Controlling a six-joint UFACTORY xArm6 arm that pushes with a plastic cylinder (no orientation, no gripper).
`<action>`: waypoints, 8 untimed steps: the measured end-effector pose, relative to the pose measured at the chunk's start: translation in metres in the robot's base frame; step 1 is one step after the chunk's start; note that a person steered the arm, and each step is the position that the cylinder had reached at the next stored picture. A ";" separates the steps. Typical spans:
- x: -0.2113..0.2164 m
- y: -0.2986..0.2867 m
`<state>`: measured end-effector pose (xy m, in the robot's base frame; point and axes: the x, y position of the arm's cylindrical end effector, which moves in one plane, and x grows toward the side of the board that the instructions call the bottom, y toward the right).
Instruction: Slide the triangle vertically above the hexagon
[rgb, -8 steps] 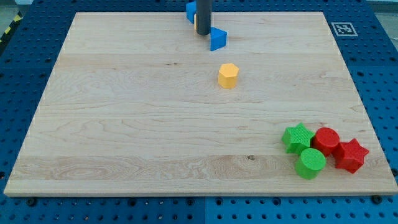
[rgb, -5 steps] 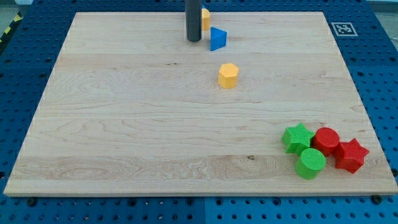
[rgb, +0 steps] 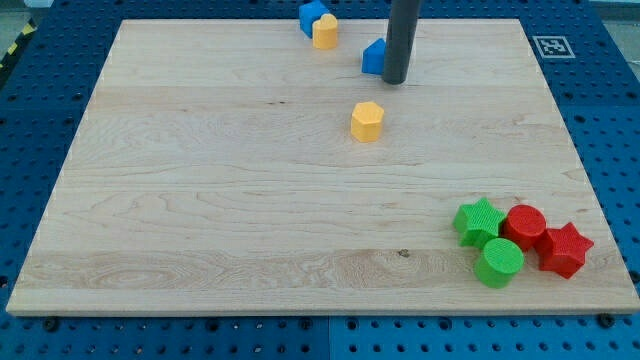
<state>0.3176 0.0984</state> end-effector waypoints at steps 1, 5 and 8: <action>0.000 0.003; -0.035 0.003; -0.043 0.018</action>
<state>0.2745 0.1166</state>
